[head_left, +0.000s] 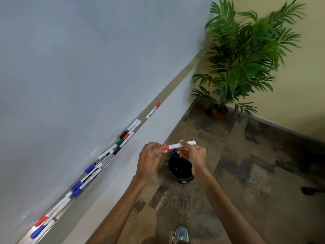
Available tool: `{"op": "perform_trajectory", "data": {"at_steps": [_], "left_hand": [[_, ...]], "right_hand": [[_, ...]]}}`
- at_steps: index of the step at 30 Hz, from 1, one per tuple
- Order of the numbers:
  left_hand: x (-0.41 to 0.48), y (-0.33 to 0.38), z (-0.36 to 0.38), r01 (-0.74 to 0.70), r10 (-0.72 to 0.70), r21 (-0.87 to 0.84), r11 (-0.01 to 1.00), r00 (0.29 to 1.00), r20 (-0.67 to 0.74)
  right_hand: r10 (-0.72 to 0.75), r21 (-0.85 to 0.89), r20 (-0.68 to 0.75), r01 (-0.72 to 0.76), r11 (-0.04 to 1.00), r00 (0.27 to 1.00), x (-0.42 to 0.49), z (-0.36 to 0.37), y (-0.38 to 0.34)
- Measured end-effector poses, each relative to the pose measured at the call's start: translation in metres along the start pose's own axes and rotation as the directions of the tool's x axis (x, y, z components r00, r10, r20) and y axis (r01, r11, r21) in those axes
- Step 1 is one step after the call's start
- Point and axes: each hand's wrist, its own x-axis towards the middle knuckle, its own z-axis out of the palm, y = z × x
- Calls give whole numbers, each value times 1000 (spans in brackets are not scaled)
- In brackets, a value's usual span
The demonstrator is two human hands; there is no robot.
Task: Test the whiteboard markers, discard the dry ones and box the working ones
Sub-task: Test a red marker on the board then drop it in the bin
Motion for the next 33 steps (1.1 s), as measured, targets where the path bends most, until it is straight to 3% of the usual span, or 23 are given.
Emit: {"op": "perform_trajectory", "data": {"at_steps": [6,12,14,18,22,33], "left_hand": [[32,10,47,83,-83,7,997,991,103],[82,0,75,89,-102,69,994,972,213],[97,-8,89,71,-98,123,990,969,227],[126,-28,131,25,-105,243,970,941,321],[149,-46,167,2,-135,292,956,891,434],[189,-83,220,-3,-157,249,968,771,617]], "right_hand": [[49,-33,38,-48,998,998,51,-28,-7],[90,-358,190,-16,934,978,108,-51,-14],[64,-514,240,71,855,969,135,-59,-8],[-39,-804,284,260,535,958,181,-66,12],[-32,-871,314,301,389,949,212,-63,18],[70,-916,236,198,349,969,286,-57,47]]}}
